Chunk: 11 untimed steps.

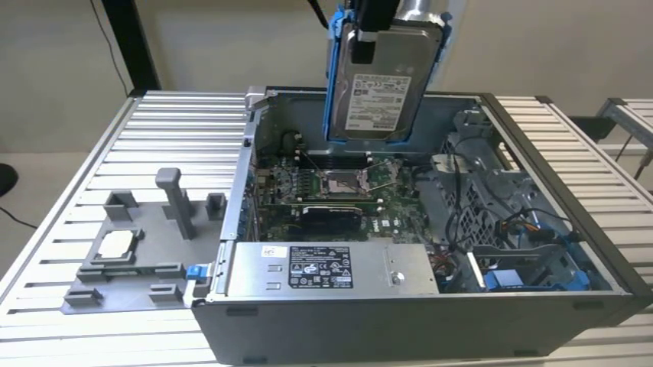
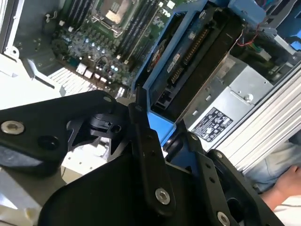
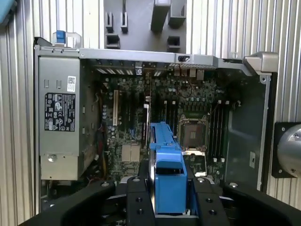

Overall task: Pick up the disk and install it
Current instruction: 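Pick up the disk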

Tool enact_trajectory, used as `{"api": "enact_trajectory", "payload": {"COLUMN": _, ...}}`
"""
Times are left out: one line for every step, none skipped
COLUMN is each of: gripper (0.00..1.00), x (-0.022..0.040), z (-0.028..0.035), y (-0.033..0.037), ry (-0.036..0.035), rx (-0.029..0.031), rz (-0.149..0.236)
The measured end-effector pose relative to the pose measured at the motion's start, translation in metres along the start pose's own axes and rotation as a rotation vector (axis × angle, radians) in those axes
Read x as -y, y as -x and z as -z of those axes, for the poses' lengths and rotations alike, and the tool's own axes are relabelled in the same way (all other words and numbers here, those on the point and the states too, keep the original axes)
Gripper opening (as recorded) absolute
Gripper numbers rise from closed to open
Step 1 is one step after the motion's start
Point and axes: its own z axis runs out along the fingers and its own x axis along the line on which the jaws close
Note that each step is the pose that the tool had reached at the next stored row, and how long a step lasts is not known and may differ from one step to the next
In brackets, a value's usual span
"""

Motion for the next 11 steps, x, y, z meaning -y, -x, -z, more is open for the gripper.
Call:
{"api": "enact_trajectory", "payload": {"gripper": 0.00, "x": 0.0033, "z": -0.0002, "y": -0.0023, "ry": 0.0000, "rx": -0.0001, "rz": 0.000}}
{"api": "enact_trajectory", "payload": {"gripper": 0.00, "x": 0.0067, "z": -0.0004, "y": -0.0047, "ry": 0.0000, "rx": 0.0000, "rz": 0.000}}
{"api": "enact_trajectory", "payload": {"gripper": 0.00, "x": 0.0098, "z": -0.0006, "y": -0.0070, "ry": 0.0000, "rx": 0.0000, "rz": 0.000}}
{"api": "enact_trajectory", "payload": {"gripper": 0.00, "x": 0.0130, "z": -0.0007, "y": -0.0092, "ry": 0.0000, "rx": -0.0001, "rz": 0.000}}
{"api": "enact_trajectory", "payload": {"gripper": 0.00, "x": 0.0162, "z": -0.0009, "y": -0.0114, "ry": 0.0000, "rx": -0.0001, "rz": 0.000}}
{"api": "enact_trajectory", "payload": {"gripper": 0.00, "x": 0.0194, "z": -0.0011, "y": -0.0136, "ry": 0.0000, "rx": 0.0000, "rz": 0.000}}
{"api": "enact_trajectory", "payload": {"gripper": 0.00, "x": 0.0228, "z": -0.0012, "y": -0.0158, "ry": 0.0000, "rx": -0.0001, "rz": 0.000}}
{"api": "enact_trajectory", "payload": {"gripper": 0.00, "x": 0.0261, "z": -0.0013, "y": -0.0180, "ry": 0.0000, "rx": -0.0001, "rz": 0.000}}
{"api": "enact_trajectory", "payload": {"gripper": 0.00, "x": 0.0294, "z": -0.0015, "y": -0.0201, "ry": 0.0000, "rx": 0.0000, "rz": 0.000}}
{"api": "enact_trajectory", "payload": {"gripper": 0.00, "x": 0.0328, "z": -0.0017, "y": -0.0224, "ry": 0.0000, "rx": 0.0000, "rz": 0.000}}
{"api": "enact_trajectory", "payload": {"gripper": 0.00, "x": 0.0361, "z": -0.0018, "y": -0.0246, "ry": 0.0000, "rx": 0.0000, "rz": 0.000}}
